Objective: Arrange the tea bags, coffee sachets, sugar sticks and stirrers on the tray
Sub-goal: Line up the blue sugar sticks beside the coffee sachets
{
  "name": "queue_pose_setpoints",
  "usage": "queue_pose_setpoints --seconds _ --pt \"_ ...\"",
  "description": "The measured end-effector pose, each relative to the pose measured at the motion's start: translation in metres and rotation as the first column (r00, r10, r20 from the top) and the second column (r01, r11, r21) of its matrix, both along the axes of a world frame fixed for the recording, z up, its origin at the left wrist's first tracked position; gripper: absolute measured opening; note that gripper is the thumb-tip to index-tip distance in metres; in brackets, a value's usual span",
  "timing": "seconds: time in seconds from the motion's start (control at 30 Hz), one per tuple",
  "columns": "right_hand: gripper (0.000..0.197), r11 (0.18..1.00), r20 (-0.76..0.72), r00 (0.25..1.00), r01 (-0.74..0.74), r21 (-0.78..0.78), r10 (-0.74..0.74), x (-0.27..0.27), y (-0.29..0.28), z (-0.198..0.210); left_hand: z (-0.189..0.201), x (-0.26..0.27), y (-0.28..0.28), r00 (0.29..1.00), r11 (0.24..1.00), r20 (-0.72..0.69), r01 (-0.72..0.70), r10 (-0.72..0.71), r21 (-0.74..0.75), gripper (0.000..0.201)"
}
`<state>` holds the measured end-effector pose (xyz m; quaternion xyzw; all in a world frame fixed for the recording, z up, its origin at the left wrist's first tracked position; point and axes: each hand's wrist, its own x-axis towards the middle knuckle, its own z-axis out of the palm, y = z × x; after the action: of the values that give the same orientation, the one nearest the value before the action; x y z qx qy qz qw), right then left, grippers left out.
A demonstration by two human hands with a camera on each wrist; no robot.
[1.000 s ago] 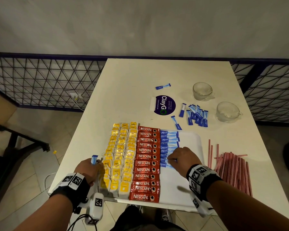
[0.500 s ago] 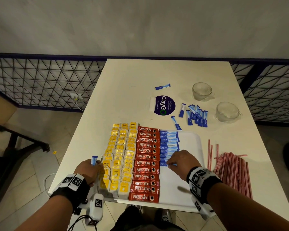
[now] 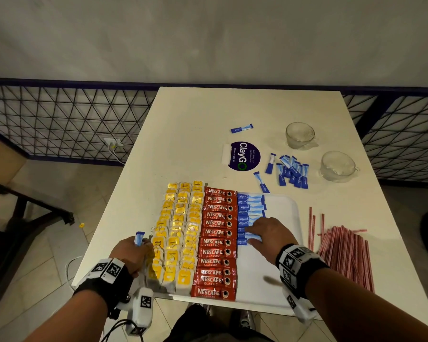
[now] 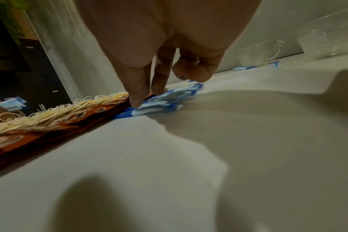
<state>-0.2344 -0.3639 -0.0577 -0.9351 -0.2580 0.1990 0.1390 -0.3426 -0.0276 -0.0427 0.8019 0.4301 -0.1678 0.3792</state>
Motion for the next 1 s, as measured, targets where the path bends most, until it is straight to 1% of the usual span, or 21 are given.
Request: queue_pose_setpoints --seconds 0.13,0.33,0.5,0.57,0.63,0.73,0.83,1.0 --pt "0.04 0.996 0.002 0.999 -0.032 -0.084 0.032 0.0 0.001 0.003 0.0 0.0 0.001 1.0 1.0 -0.006 0.003 -0.003 0.006 0.021" --pt "0.041 0.995 -0.007 1.0 -0.023 -0.102 0.022 -0.001 0.002 0.004 0.0 0.001 0.0 1.0 1.0 -0.01 0.01 -0.009 0.023 0.02" --pt "0.04 0.997 -0.019 1.0 -0.001 -0.075 0.0 0.0 0.001 0.001 0.001 -0.001 0.001 1.0 1.0 -0.001 -0.002 0.002 0.025 0.019" --pt "0.038 0.997 -0.011 0.998 0.06 -0.039 -0.06 0.001 -0.001 0.001 0.003 -0.002 0.004 1.0 1.0 0.005 -0.008 0.007 0.025 0.019" --pt "0.038 0.987 -0.003 0.987 0.16 -0.002 -0.16 0.002 -0.004 0.002 0.004 -0.004 0.008 0.999 0.999 0.017 -0.032 0.032 0.017 0.018" --pt "0.045 0.958 0.014 0.958 0.286 -0.029 -0.286 0.005 -0.007 0.003 0.006 -0.008 0.014 0.998 0.998 0.021 -0.061 0.061 0.011 0.018" --pt "0.05 0.944 0.001 0.949 0.315 -0.098 -0.316 0.007 -0.006 0.003 0.007 -0.008 0.014 0.997 0.998 0.023 -0.068 0.068 0.002 0.017" --pt "0.046 0.952 -0.001 0.954 0.298 -0.072 -0.299 0.008 -0.005 0.004 0.008 -0.007 0.011 0.997 0.997 0.034 -0.072 0.073 -0.022 0.018"
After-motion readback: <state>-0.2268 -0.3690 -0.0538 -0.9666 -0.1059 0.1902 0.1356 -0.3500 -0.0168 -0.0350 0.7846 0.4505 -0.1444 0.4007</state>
